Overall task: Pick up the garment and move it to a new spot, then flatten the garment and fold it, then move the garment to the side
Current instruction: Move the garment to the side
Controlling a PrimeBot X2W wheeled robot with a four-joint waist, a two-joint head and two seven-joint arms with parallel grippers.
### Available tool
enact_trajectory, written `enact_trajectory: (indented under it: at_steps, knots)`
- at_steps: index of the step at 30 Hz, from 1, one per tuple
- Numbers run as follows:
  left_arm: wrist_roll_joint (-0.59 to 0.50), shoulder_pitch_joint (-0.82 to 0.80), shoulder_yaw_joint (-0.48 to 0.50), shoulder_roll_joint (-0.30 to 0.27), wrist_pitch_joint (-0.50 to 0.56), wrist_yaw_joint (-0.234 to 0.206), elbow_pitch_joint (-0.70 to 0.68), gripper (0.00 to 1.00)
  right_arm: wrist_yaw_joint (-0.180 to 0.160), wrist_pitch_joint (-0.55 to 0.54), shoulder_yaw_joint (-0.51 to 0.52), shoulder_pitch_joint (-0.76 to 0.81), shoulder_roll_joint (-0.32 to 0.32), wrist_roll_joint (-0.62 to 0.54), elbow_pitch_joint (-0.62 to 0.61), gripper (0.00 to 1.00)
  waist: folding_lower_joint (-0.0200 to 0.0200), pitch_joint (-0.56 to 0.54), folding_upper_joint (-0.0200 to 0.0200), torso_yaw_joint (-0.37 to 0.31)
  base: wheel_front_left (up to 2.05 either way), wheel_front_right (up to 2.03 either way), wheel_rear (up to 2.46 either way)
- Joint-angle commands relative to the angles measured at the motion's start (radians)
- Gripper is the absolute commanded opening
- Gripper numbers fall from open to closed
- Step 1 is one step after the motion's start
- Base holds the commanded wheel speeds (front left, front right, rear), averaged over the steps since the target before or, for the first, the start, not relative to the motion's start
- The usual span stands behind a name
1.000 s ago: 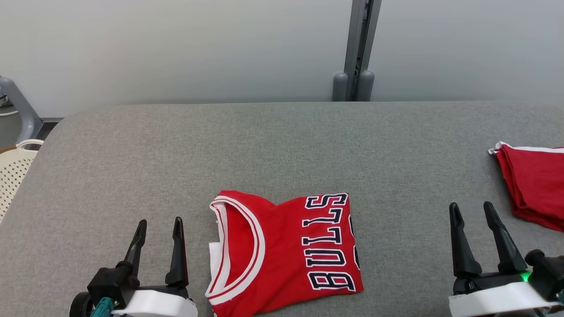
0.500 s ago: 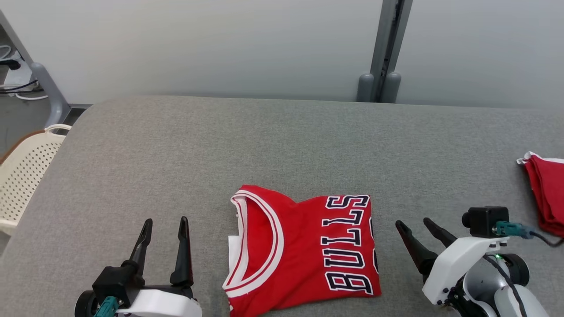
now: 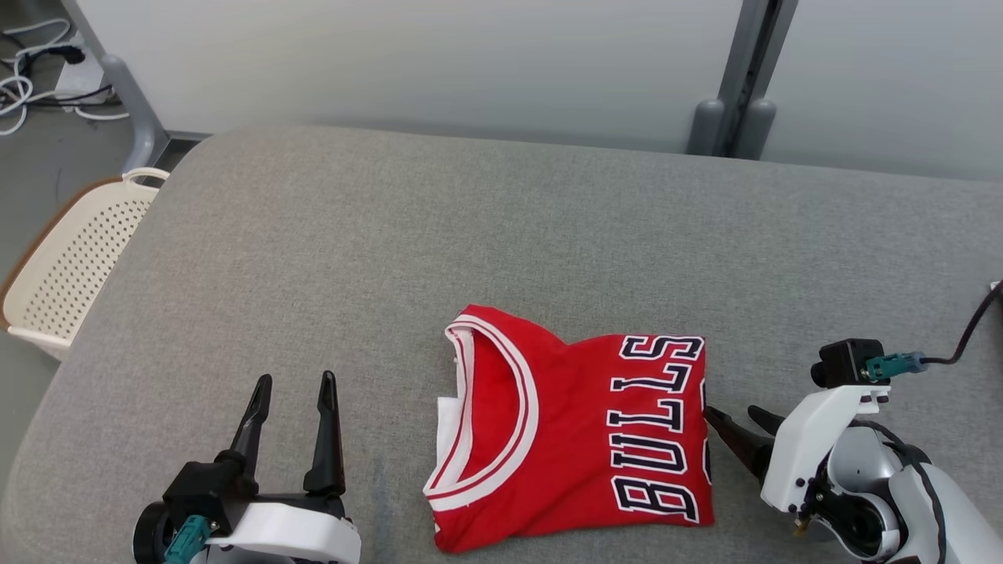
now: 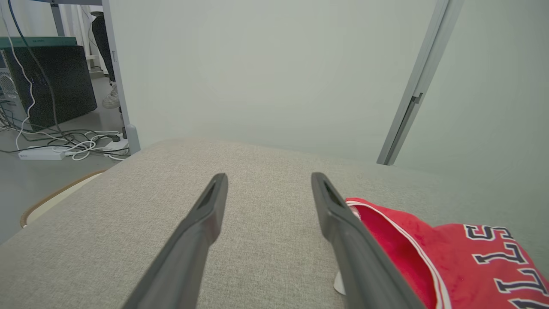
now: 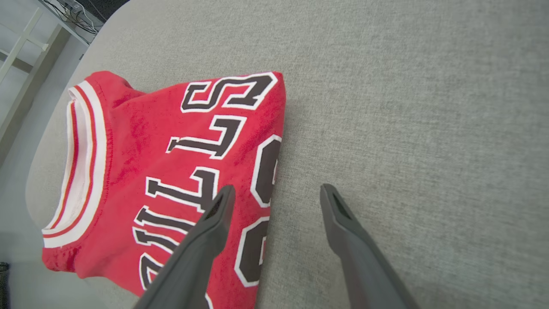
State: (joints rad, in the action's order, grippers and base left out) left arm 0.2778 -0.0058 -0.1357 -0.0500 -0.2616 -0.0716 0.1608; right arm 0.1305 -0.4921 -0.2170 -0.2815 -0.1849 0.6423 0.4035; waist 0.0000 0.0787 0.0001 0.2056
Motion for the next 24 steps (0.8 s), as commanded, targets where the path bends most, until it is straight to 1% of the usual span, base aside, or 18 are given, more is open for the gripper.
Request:
enact_trajectory:
  at_steps: [1, 5, 8, 9, 11, 13, 15, 16, 17, 20, 24]
  knots:
    - [0.004, -0.015, 0.000, -0.003, -0.005, 0.000, -0.002, 1.00, 0.000, -0.003, -0.005, -0.015, -0.009, 0.008, 0.019, 1.00, 0.0000, 0.014, -0.0001, 0.010, 0.00, 0.00, 0.00]
    - [0.008, -0.029, -0.004, -0.003, -0.005, -0.001, -0.005, 1.00, 0.001, -0.014, -0.036, -0.054, -0.012, 0.038, 0.089, 1.00, 0.0000, 0.034, -0.0001, 0.024, 0.00, 0.00, 0.00]
    - [0.008, -0.032, -0.005, -0.003, -0.005, -0.004, -0.005, 1.00, 0.001, -0.024, -0.069, -0.069, -0.015, 0.076, 0.117, 1.00, 0.0000, 0.043, -0.0001, 0.031, 0.00, 0.00, 0.00]
    - [0.009, -0.034, -0.005, -0.003, -0.005, -0.006, -0.007, 1.00, 0.001, -0.025, -0.080, -0.072, -0.017, 0.091, 0.120, 0.92, 0.0000, 0.045, -0.0001, 0.032, 0.00, 0.00, 0.00]
    - [0.011, -0.036, -0.003, -0.003, -0.005, -0.008, -0.009, 1.00, 0.001, -0.024, -0.102, -0.079, -0.021, 0.120, 0.123, 0.64, 0.0000, 0.049, -0.0001, 0.032, 0.00, 0.00, 0.00]
    - [0.011, -0.034, -0.002, -0.003, -0.005, -0.010, -0.011, 1.00, 0.000, -0.016, -0.121, -0.091, -0.028, 0.141, 0.127, 0.47, 0.0000, 0.052, -0.0001, 0.029, 0.00, 0.00, 0.00]
    - [0.013, -0.035, -0.004, -0.003, -0.005, -0.010, -0.012, 1.00, 0.001, -0.003, -0.144, -0.101, -0.030, 0.156, 0.128, 0.38, 0.0000, 0.055, -0.0001, 0.025, 0.00, 0.00, 0.00]
    - [0.012, -0.038, -0.005, -0.003, -0.005, -0.011, -0.012, 1.00, 0.001, 0.010, -0.154, -0.104, -0.030, 0.166, 0.126, 0.28, 0.0000, 0.056, -0.0001, 0.023, 0.00, 0.00, 0.00]
    - [0.012, -0.040, -0.006, -0.003, -0.005, -0.012, -0.013, 1.00, 0.001, 0.024, -0.163, -0.110, -0.033, 0.172, 0.126, 0.01, 0.0000, 0.057, -0.0001, 0.021, 0.00, 0.00, 0.00]
    - [0.009, -0.044, -0.005, -0.003, -0.005, -0.014, -0.015, 1.00, 0.001, 0.058, -0.189, -0.130, -0.046, 0.188, 0.124, 0.00, 0.0000, 0.060, -0.0001, 0.010, 0.00, 0.00, 0.00]
    - [0.005, -0.042, -0.002, -0.003, -0.005, -0.015, -0.021, 1.00, 0.000, 0.095, -0.204, -0.157, -0.081, 0.196, 0.118, 0.00, 0.0000, 0.066, -0.0001, -0.019, 0.00, 0.00, 0.00]
